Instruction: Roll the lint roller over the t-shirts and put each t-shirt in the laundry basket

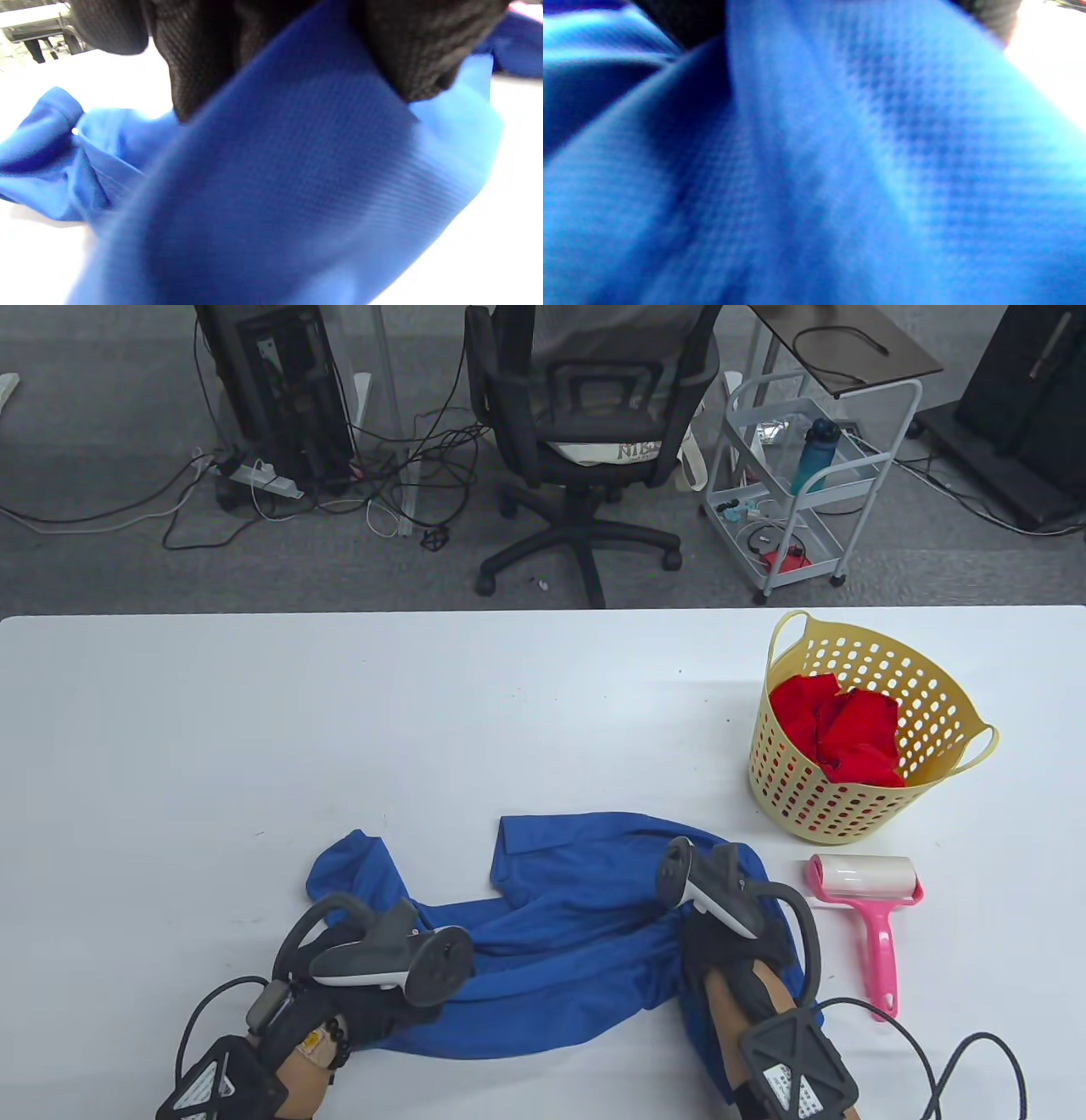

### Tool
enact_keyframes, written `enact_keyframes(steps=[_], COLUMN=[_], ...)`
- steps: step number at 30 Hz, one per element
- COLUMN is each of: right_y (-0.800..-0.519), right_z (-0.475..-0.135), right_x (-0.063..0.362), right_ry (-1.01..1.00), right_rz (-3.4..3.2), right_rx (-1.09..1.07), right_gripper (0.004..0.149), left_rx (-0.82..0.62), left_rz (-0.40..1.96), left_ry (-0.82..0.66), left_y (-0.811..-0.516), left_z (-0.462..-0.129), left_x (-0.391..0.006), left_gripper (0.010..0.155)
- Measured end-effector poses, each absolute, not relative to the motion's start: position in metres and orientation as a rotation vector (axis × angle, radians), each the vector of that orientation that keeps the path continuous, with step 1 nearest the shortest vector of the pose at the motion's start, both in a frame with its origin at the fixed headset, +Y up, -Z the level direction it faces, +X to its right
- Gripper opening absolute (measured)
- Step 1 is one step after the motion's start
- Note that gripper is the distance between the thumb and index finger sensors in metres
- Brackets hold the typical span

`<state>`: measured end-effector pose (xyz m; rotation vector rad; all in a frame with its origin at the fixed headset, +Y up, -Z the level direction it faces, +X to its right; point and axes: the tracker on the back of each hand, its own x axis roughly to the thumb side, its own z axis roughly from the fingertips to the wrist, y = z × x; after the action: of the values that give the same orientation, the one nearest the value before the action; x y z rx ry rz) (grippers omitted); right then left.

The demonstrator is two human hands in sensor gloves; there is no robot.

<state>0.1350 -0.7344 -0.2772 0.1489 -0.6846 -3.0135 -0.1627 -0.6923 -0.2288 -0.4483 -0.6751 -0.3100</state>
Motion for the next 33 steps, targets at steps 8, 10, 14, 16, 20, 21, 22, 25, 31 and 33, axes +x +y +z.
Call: enact_keyframes(steps=[8,10,14,16,20,21,22,25,31,33], right_y=[-0.737,-0.756,-0.761,-0.765,-0.77,-0.771,-0.771,-0.759,-0.704,-0.698], right_z=[-0.276,-0.282,-0.29,-0.292,-0.294,-0.293,-0.291,-0.285,-0.262,-0.256], right_x=[0.12,0.114,0.113,0.117,0.121,0.119,0.117,0.109,0.107,0.112], right_ry=[-0.534,-0.876,-1.158,-1.106,-1.007,-0.981,-0.911,-0.54,-0.112,-0.36], right_rz=[-3.387,-3.343,-3.403,-3.451,-3.517,-3.524,-3.532,-3.483,-3.282,-3.253], right_rx=[-0.6,-0.543,-0.272,0.059,0.305,0.309,0.292,0.125,-0.143,-0.119], right_gripper=[0.041,0.041,0.039,0.034,0.033,0.033,0.034,0.036,0.04,0.04], left_rx=[-0.569,-0.571,-0.573,-0.581,-0.585,-0.585,-0.579,-0.525,-0.317,-0.376], left_rz=[-0.378,-0.381,-0.342,-0.336,-0.34,-0.336,-0.344,-0.406,-0.314,-0.261], left_ry=[-0.576,-0.517,-0.363,-0.261,-0.125,-0.124,-0.108,-0.089,-0.216,-0.255], left_y=[-0.727,-0.729,-0.734,-0.738,-0.74,-0.739,-0.736,-0.722,-0.69,-0.692], left_z=[-0.246,-0.255,-0.277,-0.288,-0.296,-0.296,-0.294,-0.288,-0.272,-0.269], left_x=[-0.167,-0.178,-0.208,-0.227,-0.253,-0.253,-0.253,-0.248,-0.231,-0.224], left_gripper=[0.043,0.041,0.036,0.033,0.032,0.034,0.035,0.037,0.042,0.043])
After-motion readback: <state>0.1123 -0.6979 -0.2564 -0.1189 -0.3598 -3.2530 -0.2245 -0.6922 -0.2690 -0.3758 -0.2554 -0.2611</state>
